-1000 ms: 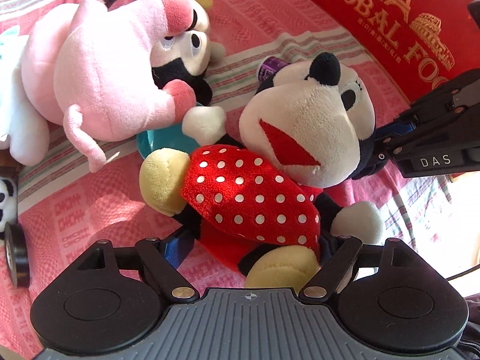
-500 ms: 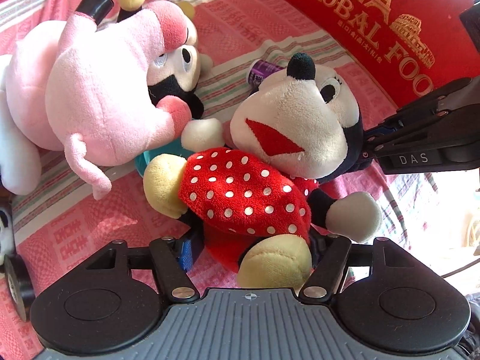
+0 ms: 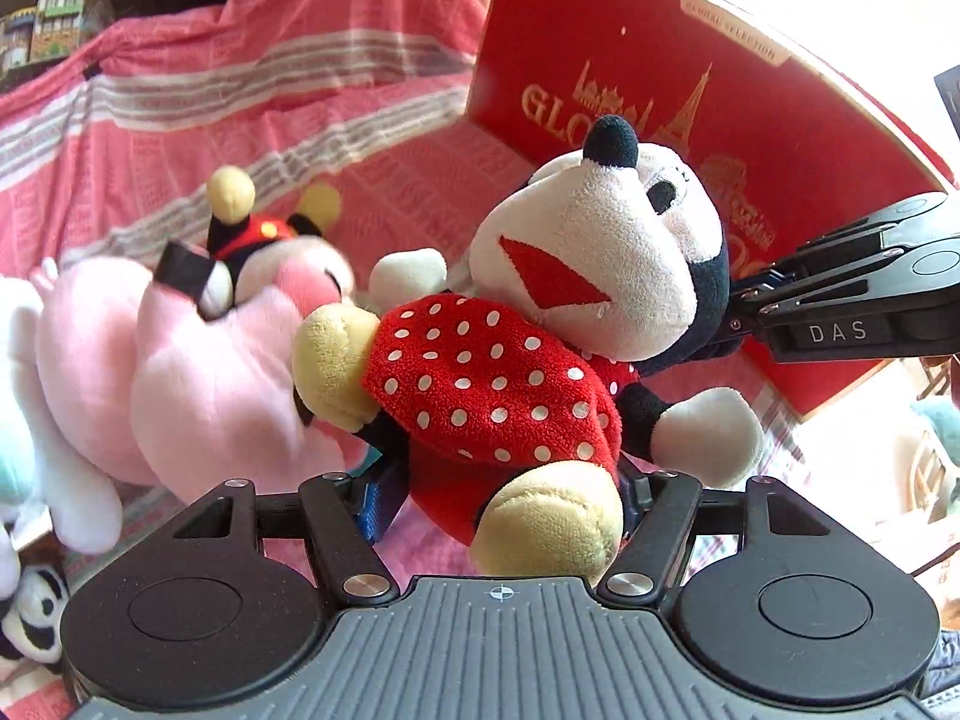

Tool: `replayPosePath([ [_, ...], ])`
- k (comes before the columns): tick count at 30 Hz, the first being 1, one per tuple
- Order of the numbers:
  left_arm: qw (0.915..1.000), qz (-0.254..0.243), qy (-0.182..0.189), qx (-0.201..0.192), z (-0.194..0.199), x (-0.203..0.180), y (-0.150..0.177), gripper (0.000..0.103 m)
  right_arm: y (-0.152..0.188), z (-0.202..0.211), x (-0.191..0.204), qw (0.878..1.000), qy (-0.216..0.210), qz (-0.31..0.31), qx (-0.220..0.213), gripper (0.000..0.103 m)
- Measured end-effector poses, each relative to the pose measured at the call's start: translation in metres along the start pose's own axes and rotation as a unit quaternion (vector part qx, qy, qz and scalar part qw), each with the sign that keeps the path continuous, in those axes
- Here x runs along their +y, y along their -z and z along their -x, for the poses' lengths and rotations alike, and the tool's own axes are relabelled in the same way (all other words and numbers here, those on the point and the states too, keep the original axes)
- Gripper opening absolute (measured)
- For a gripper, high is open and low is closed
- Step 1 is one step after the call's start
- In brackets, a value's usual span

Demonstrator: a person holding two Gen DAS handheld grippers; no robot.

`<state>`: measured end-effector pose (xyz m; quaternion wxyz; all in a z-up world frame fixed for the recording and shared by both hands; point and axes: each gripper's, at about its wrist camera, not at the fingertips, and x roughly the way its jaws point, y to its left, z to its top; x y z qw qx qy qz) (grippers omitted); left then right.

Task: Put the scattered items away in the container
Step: 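Lower Minnie into the red box and open both tools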

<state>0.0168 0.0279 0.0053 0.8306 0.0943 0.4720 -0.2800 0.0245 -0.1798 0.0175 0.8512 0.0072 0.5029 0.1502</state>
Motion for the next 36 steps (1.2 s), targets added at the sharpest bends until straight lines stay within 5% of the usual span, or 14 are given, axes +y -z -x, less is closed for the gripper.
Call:
replayPosePath([
  [10, 0.9952, -0.014, 0.000, -0.097, 0.026, -0.034, -0.088, 0.068, -0.058, 0.076, -0.030, 0.993, 0.053, 0.028, -0.106, 0.012],
  [20, 0.9855, -0.046, -0.037, -0.159, 0.017, -0.113, -0.198, 0.069, -0.117, 0.129, -0.122, 0.980, 0.078, 0.041, -0.181, 0.012],
  [29, 0.9839, -0.053, -0.044, -0.165, -0.036, -0.192, -0.300, 0.069, -0.159, 0.151, -0.218, 0.966, 0.125, 0.030, -0.225, 0.012],
  [36, 0.9887, -0.034, -0.060, -0.134, -0.081, -0.206, -0.332, 0.071, -0.183, 0.124, -0.255, 0.966, 0.143, 0.031, -0.214, 0.014],
])
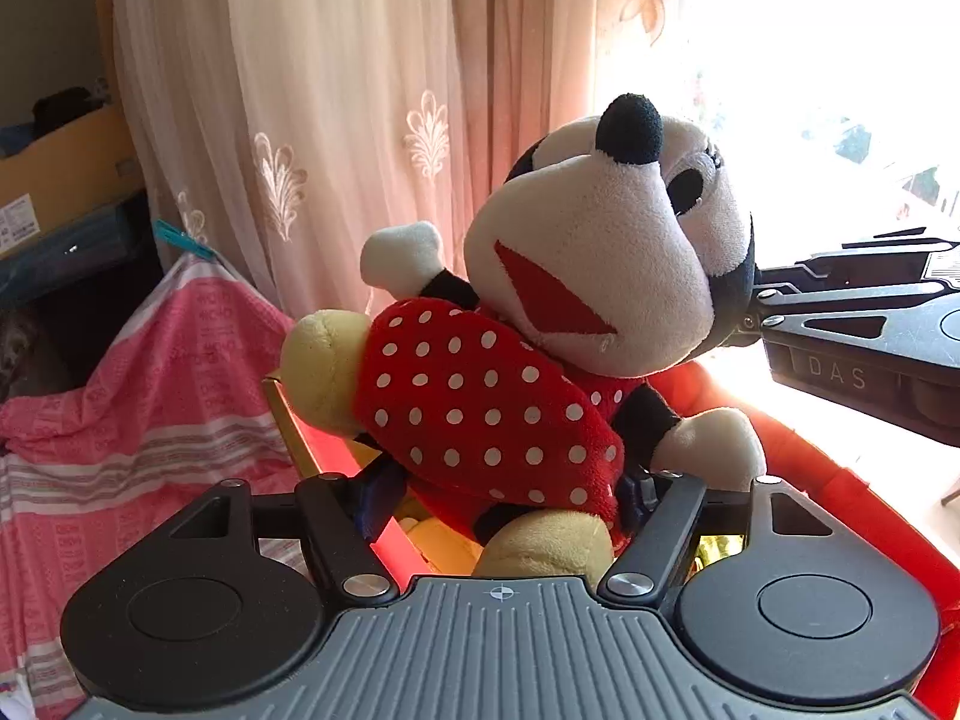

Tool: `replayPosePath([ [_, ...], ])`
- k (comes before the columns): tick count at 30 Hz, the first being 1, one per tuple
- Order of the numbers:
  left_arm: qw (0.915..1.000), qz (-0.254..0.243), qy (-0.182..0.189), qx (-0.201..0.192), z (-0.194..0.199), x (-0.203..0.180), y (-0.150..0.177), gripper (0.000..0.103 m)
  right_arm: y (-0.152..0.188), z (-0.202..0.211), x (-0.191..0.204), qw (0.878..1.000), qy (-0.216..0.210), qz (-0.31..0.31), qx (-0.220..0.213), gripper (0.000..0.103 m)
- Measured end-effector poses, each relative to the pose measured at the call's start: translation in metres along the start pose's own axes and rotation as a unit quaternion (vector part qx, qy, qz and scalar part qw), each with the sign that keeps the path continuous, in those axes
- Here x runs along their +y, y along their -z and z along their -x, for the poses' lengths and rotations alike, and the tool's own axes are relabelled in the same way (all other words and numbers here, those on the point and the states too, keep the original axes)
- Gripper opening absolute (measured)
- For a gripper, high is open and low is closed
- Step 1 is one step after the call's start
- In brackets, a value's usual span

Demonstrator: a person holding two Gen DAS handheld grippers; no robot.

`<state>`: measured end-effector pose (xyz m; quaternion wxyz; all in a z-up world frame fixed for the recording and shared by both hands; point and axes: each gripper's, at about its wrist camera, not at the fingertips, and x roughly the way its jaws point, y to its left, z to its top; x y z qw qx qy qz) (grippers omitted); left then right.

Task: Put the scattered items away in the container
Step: 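Lower Minnie into the red box and open both tools, then withdraw both tools from the box back over the toy pile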

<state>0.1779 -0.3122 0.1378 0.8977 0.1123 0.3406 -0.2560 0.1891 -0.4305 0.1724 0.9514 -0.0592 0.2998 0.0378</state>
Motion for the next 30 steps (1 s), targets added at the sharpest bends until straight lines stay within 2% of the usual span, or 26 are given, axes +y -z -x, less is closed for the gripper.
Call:
replayPosePath([
  [1, 0.9999, 0.008, -0.003, 0.007, -0.006, 0.004, 0.001, 0.073, 0.001, -0.007, -0.001, 1.000, 0.000, 0.000, 0.002, 0.015],
  [2, 0.9998, 0.013, -0.006, 0.013, -0.011, 0.006, 0.002, 0.081, 0.001, -0.014, -0.001, 1.000, 0.000, 0.000, 0.005, 0.016],
  [3, 0.9996, 0.016, -0.010, 0.019, -0.016, 0.008, 0.002, 0.084, 0.002, -0.022, -0.001, 1.000, 0.001, -0.002, 0.008, 0.022],
  [4, 0.9994, 0.016, -0.019, 0.025, -0.019, 0.010, 0.002, 0.085, 0.005, -0.028, -0.003, 1.000, 0.006, -0.003, 0.013, 0.044],
  [5, 0.9991, 0.009, -0.030, 0.027, -0.021, 0.011, 0.002, 0.084, 0.006, -0.035, -0.004, 1.000, 0.017, -0.005, 0.018, 0.060],
  [6, 0.9987, -0.001, -0.042, 0.028, -0.024, 0.013, 0.001, 0.085, 0.007, -0.039, -0.005, 0.999, 0.029, -0.006, 0.016, 0.084],
  [7, 0.9984, -0.007, -0.051, 0.023, -0.023, 0.015, 0.001, 0.088, 0.009, -0.040, -0.007, 0.999, 0.033, -0.008, 0.003, 0.094],
  [8, 0.9984, -0.009, -0.053, 0.016, -0.022, 0.016, 0.001, 0.094, 0.011, -0.038, -0.008, 0.999, 0.030, -0.011, -0.013, 0.095],
  [10, 0.9989, -0.002, -0.047, -0.001, -0.018, 0.019, -0.004, 0.098, 0.012, -0.037, -0.009, 0.999, 0.025, -0.016, -0.018, 0.095],
  [15, 0.9991, -0.021, -0.035, -0.015, -0.011, 0.014, -0.006, 0.099, 0.016, -0.032, -0.013, 0.999, 0.028, -0.029, -0.015, 0.096],
  [19, 0.9995, -0.022, -0.022, -0.009, -0.005, 0.015, 0.004, 0.099, 0.021, -0.026, -0.011, 0.999, 0.032, -0.031, -0.011, 0.097],
  [30, 0.9995, -0.026, -0.013, -0.011, 0.029, 0.045, 0.027, 0.099, 0.023, -0.007, 0.020, 0.999, 0.035, -0.035, -0.006, 0.098],
])
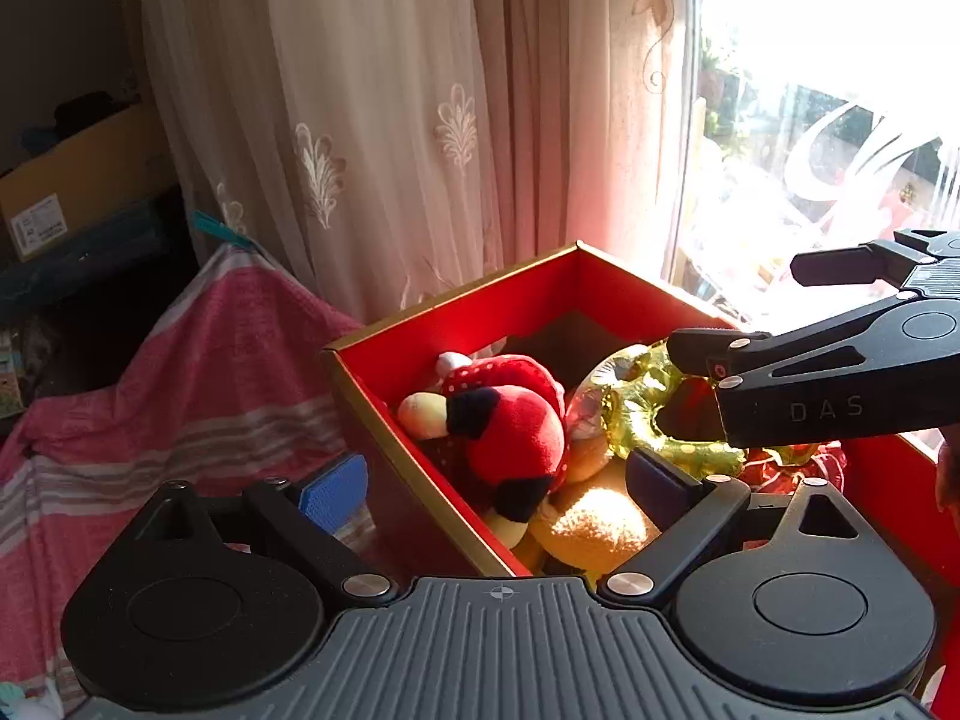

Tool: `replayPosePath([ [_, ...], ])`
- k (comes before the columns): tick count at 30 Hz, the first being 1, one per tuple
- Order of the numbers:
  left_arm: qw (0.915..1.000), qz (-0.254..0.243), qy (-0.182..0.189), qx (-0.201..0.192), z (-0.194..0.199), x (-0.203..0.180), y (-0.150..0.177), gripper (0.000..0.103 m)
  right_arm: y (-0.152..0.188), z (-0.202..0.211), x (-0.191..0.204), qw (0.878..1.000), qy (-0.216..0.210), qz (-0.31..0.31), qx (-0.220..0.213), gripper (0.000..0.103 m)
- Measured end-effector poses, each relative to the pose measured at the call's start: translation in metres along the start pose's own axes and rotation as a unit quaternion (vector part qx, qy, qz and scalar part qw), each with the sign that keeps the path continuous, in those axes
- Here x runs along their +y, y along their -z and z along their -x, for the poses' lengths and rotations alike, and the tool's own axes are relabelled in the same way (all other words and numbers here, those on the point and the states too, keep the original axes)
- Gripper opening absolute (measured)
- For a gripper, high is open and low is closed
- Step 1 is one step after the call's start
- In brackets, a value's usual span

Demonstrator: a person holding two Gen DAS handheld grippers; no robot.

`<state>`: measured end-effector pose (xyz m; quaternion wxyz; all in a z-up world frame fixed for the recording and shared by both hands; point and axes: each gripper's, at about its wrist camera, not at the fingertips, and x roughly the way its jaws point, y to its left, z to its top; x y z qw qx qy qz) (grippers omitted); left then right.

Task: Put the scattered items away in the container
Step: 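Withdraw both tools from the box back over the toy pile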

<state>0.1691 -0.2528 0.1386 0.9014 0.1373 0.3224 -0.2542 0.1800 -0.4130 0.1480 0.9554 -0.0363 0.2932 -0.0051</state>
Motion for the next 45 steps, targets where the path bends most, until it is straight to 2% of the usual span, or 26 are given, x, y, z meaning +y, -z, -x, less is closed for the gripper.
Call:
replayPosePath([
  [5, 0.9997, -0.004, -0.025, 0.002, 0.019, 0.031, 0.012, 0.100, -0.007, 0.016, 0.025, 1.000, -0.014, 0.002, -0.007, 0.100],
  [18, 0.9943, 0.000, -0.093, 0.054, 0.049, 0.109, 0.071, 0.100, 0.000, 0.038, 0.108, 0.996, -0.086, 0.022, -0.001, 0.101],
  [25, 0.9868, 0.014, -0.133, 0.090, 0.062, 0.156, 0.117, 0.100, 0.013, 0.042, 0.154, 0.993, -0.114, 0.035, 0.018, 0.101],
  [32, 0.9727, 0.053, -0.174, 0.144, 0.065, 0.208, 0.172, 0.100, 0.037, 0.039, 0.201, 0.987, -0.140, 0.057, 0.047, 0.101],
  [41, 0.9601, 0.093, -0.189, 0.184, 0.063, 0.234, 0.232, 0.098, 0.068, 0.023, 0.256, 0.977, -0.174, 0.072, 0.098, 0.101],
  [45, 0.9589, 0.135, -0.172, 0.181, 0.075, 0.238, 0.254, 0.098, 0.079, 0.016, 0.282, 0.971, -0.190, 0.085, 0.118, 0.101],
])
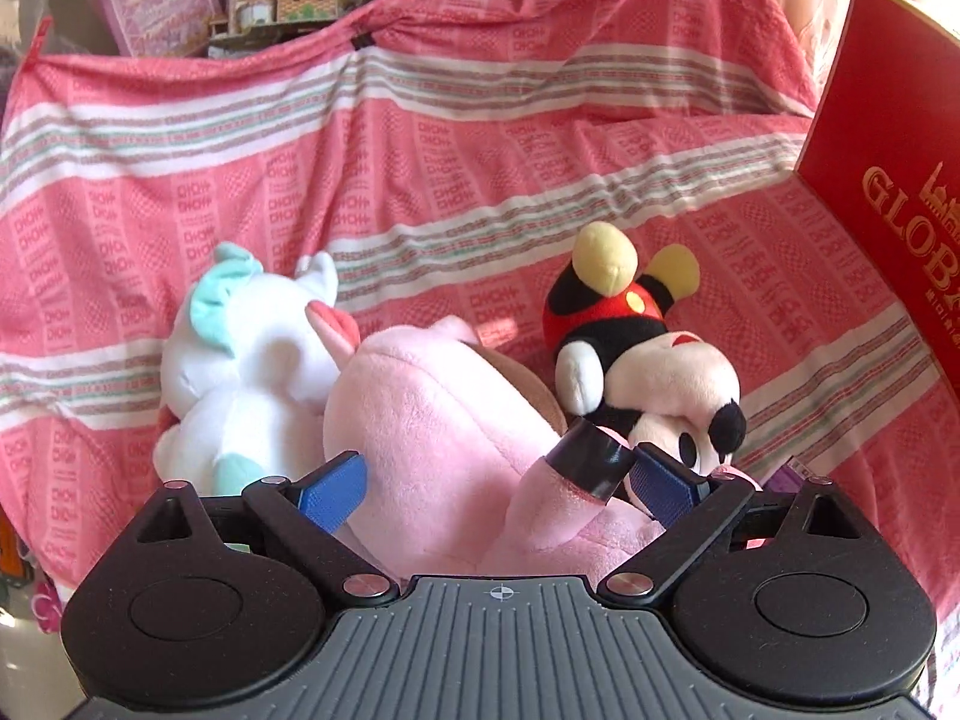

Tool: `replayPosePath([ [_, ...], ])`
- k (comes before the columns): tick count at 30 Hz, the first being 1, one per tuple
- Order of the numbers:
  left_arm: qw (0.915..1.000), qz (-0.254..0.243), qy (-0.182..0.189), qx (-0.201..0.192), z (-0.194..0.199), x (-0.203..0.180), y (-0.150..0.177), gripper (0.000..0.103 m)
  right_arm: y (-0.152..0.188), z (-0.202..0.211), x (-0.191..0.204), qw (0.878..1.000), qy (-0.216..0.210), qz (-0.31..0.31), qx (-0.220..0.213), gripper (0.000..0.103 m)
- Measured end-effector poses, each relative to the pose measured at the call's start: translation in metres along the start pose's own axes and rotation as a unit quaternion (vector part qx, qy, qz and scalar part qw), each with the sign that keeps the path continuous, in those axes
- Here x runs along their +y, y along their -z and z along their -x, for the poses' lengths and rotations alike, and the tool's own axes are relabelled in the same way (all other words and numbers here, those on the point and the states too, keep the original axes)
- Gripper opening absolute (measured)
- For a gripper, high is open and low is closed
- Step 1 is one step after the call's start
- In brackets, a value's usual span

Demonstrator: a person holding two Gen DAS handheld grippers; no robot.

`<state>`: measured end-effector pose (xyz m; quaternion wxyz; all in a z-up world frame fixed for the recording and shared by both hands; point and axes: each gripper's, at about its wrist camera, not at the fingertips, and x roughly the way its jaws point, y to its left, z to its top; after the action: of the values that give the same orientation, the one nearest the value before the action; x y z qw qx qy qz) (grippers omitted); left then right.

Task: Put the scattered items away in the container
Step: 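Withdraw both tools from the box back over the toy pile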

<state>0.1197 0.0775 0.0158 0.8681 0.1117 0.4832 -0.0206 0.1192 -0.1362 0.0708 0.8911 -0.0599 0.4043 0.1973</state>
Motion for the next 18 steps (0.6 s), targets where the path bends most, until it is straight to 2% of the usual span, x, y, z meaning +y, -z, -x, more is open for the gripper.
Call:
replayPosePath([
  [7, 0.9995, 0.029, 0.015, 0.003, 0.013, 0.022, 0.047, 0.097, 0.007, -0.027, 0.037, 0.999, -0.032, 0.023, 0.036, 0.101],
  [18, 0.9945, 0.104, -0.007, 0.002, 0.019, 0.080, 0.078, 0.099, 0.019, -0.049, 0.077, 0.994, -0.067, 0.047, 0.074, 0.101],
])
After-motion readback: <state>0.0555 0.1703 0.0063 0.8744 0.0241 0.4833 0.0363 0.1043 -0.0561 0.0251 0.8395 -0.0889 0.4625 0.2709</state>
